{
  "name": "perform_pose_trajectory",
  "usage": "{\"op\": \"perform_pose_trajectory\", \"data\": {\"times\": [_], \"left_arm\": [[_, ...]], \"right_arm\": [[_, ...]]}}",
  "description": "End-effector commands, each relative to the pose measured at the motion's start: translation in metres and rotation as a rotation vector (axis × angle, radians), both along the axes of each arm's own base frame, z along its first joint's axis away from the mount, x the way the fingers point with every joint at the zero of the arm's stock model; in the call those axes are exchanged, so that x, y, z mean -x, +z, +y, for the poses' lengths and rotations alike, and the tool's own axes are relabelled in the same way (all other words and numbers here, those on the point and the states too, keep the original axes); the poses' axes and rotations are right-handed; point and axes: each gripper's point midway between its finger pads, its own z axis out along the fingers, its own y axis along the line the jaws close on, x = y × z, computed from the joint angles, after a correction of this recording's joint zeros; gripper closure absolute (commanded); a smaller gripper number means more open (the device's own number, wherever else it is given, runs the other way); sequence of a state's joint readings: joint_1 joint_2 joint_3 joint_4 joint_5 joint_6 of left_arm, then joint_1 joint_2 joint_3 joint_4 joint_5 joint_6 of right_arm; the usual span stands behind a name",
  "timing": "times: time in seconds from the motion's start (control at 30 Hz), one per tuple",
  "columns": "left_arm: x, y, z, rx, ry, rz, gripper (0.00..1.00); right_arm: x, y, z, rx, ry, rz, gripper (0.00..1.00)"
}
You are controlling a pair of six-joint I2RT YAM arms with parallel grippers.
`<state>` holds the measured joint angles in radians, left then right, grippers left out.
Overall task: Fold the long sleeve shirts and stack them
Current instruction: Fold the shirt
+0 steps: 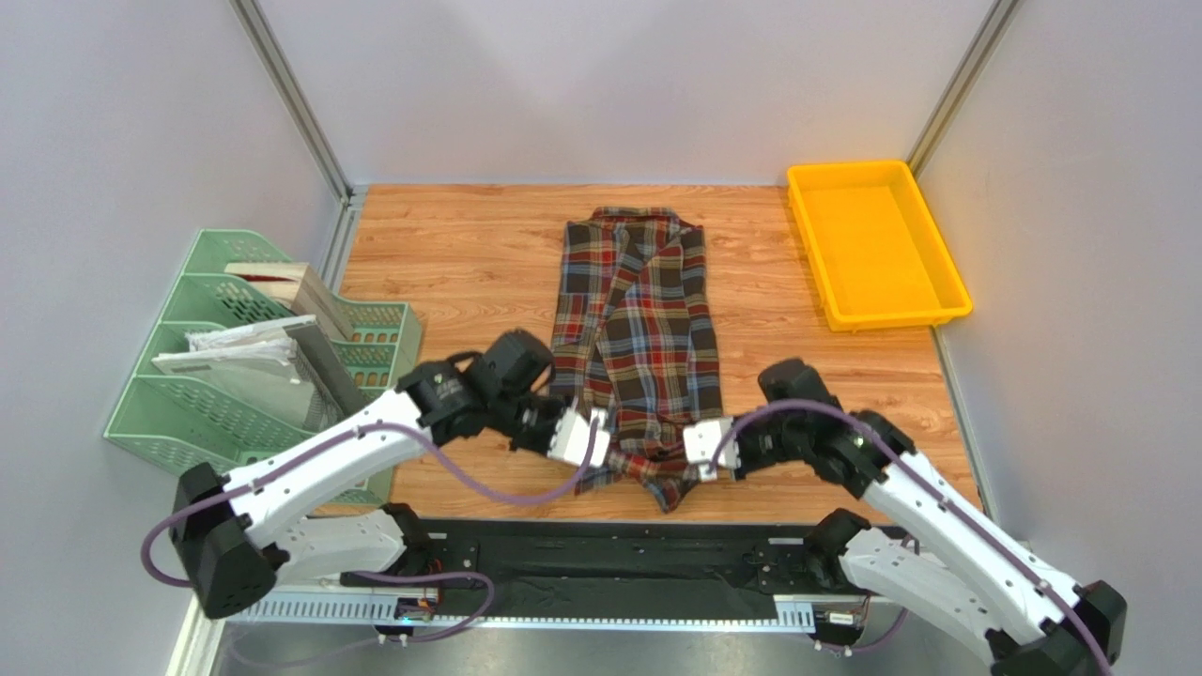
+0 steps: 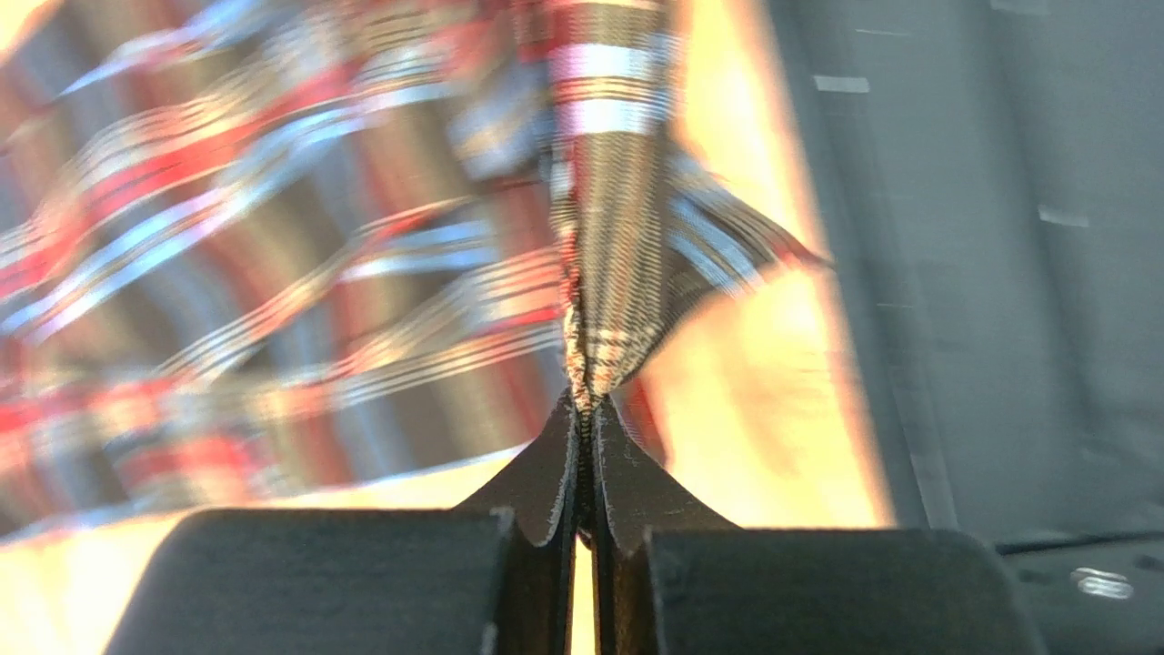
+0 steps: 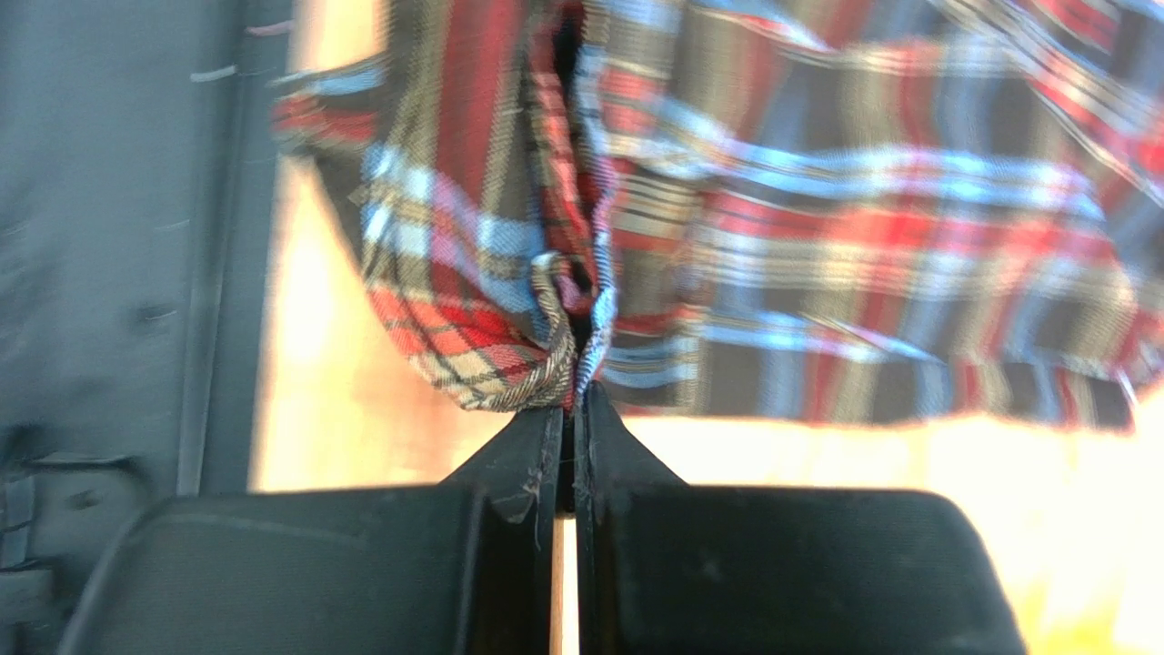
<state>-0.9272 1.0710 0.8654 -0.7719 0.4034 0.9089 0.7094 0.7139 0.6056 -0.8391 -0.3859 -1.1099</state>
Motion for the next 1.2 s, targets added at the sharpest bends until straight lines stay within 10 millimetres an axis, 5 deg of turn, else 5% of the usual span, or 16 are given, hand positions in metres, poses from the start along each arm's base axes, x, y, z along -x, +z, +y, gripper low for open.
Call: {"op": "perform_pose_trajectory", "data": {"times": [0.0, 0.07, 0.1, 0.13, 0.17, 0.2, 0.23, 0.3, 0.33, 0.4, 0.43, 0.57, 0.9, 1.07, 1.17], "left_arm": [[-0.060, 0.033, -0.014, 0.068, 0.038, -0.028, 1.00], [-0.096, 0.041, -0.026, 0.077, 0.061, -0.028, 1.00], [-0.123, 0.059, -0.028, 0.112, 0.098, -0.057, 1.00], [-0.142, 0.043, -0.031, 0.082, 0.117, -0.024, 1.00], [-0.157, 0.041, -0.033, 0.079, 0.125, -0.024, 1.00], [-0.183, 0.053, -0.032, 0.098, 0.160, -0.050, 1.00], [-0.198, 0.030, -0.034, 0.065, 0.172, -0.005, 1.00], [-0.229, 0.030, -0.031, 0.069, 0.207, -0.009, 1.00], [-0.240, 0.008, -0.030, 0.040, 0.216, 0.027, 1.00], [-0.262, -0.001, -0.025, 0.026, 0.246, 0.021, 1.00], [-0.268, -0.018, -0.024, 0.005, 0.252, 0.046, 1.00], [-0.289, -0.037, -0.021, -0.005, 0.305, 0.069, 1.00], [-0.316, -0.034, -0.027, 0.013, 0.383, 0.074, 1.00], [-0.319, -0.055, -0.019, -0.056, 0.411, 0.097, 1.00], [-0.327, -0.059, -0.015, -0.060, 0.463, 0.101, 0.74]], "right_arm": [[-0.074, 0.048, 0.021, -0.099, -0.083, -0.042, 1.00], [-0.121, 0.075, 0.019, -0.141, -0.137, -0.078, 1.00], [-0.142, 0.063, 0.020, -0.123, -0.159, -0.029, 1.00], [-0.163, 0.062, 0.015, -0.131, -0.189, -0.015, 1.00], [-0.186, 0.081, 0.018, -0.149, -0.199, -0.051, 1.00], [-0.205, 0.057, 0.016, -0.120, -0.220, 0.016, 1.00], [-0.216, 0.052, 0.017, -0.114, -0.222, 0.022, 1.00], [-0.245, 0.050, 0.018, -0.124, -0.247, 0.022, 1.00], [-0.258, 0.032, 0.021, -0.115, -0.262, 0.055, 1.00], [-0.272, 0.019, 0.023, -0.107, -0.281, 0.077, 1.00], [-0.279, 0.002, 0.023, -0.095, -0.295, 0.101, 1.00], [-0.292, -0.023, 0.020, -0.081, -0.343, 0.118, 1.00], [-0.297, -0.021, 0.007, -0.058, -0.402, 0.117, 1.00], [-0.301, -0.035, 0.001, -0.032, -0.452, 0.145, 0.98], [-0.310, -0.038, -0.007, -0.026, -0.536, 0.188, 0.79]]}}
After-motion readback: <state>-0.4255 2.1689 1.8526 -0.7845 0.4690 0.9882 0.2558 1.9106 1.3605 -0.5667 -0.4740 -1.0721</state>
